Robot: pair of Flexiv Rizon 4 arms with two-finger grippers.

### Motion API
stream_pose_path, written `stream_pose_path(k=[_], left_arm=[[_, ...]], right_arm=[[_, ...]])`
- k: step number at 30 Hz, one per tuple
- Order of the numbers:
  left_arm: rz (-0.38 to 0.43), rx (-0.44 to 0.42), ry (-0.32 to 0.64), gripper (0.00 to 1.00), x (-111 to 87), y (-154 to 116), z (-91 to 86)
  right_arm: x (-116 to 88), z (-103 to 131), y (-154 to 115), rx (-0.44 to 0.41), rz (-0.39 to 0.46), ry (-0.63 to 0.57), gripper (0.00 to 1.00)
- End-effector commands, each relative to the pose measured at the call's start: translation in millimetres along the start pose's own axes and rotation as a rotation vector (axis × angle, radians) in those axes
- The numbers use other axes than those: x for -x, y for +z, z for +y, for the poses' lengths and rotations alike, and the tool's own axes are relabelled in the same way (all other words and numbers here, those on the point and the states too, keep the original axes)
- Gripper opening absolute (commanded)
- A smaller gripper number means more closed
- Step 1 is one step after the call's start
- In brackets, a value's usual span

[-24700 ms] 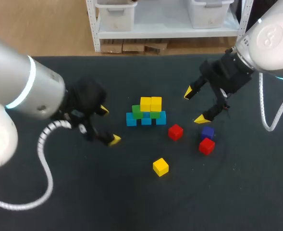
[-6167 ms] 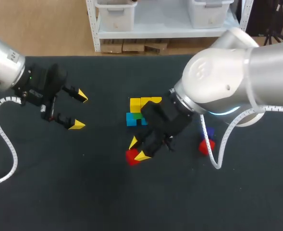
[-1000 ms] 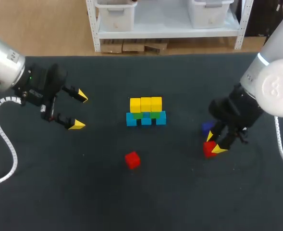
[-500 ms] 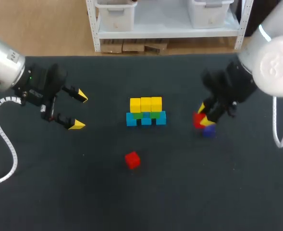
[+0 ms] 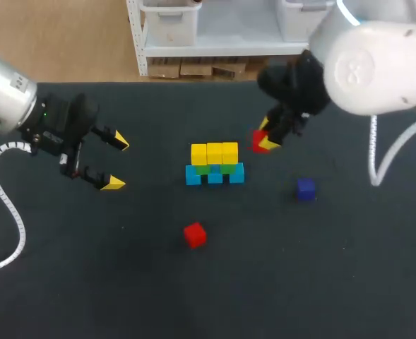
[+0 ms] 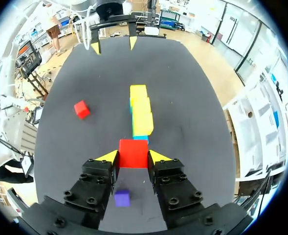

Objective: Place the blue cubes, place green cubes on the blue cubes, place the yellow cubes on the green cubes, then place the red cubes on the yellow cubes, and place purple cube on the red cubes.

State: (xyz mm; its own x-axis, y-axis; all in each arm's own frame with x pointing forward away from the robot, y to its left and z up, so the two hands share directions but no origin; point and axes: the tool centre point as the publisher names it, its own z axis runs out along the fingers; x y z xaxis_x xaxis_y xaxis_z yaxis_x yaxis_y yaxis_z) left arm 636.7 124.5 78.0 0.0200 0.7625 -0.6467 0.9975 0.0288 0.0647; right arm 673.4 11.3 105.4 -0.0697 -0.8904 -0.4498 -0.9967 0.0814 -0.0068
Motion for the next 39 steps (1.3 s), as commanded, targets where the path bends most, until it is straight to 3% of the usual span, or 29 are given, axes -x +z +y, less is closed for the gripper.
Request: stream_pose_path(k=[1,10,16,39], left_arm=[[-0.006,0.004,0.004,1.0,-1.6,0,-1.5],[-0.006,0.004,0.004,1.0,-1.6,0,-1.5],[-0.006,0.004,0.004,1.0,-1.6,0,-1.5],[-0.006,0.004,0.004,1.0,-1.6,0,-1.5]], right_arm=[[21,-12,8,0.017,0.015,-0.001,0.0],[54,-17,23,0.027,0.007,-0.008,0.0],[65,-16,29,0.034,0.009,-0.018,0.0],[52,-7,40,0.054,0.044,-0.001,0.0]])
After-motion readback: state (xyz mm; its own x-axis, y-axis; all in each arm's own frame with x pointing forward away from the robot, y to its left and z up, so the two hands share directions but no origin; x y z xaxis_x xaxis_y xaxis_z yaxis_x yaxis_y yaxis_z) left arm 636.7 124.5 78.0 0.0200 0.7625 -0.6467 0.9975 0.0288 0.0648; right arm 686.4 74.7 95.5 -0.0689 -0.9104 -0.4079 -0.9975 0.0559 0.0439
